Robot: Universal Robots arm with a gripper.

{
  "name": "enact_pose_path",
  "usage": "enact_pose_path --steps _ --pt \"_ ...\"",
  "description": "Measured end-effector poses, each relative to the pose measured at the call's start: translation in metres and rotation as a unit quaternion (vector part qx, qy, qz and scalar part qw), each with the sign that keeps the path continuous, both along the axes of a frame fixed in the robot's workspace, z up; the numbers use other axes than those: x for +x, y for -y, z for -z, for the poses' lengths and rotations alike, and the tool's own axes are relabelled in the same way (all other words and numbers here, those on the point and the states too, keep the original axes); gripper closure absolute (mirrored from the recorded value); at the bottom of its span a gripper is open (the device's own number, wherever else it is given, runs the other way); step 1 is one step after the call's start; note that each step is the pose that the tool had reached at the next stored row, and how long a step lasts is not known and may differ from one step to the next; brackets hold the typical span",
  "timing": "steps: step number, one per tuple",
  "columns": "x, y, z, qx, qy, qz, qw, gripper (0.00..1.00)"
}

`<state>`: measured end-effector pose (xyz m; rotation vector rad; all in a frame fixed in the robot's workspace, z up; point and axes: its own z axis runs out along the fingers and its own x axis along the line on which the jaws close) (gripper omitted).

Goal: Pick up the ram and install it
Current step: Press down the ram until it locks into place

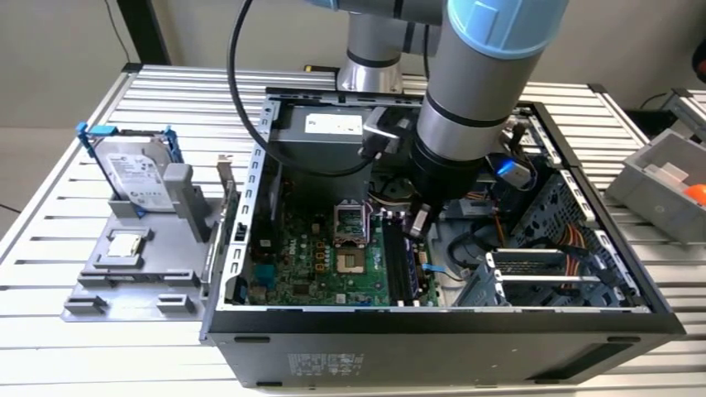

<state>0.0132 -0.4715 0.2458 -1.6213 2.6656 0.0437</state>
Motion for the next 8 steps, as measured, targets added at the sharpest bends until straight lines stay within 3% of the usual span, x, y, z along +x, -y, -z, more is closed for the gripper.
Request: enact_pose_path --steps 8 --pt "0.0001 0.0000 0.0000 0.0000 0.0000 -0.038 0.99926 1.00"
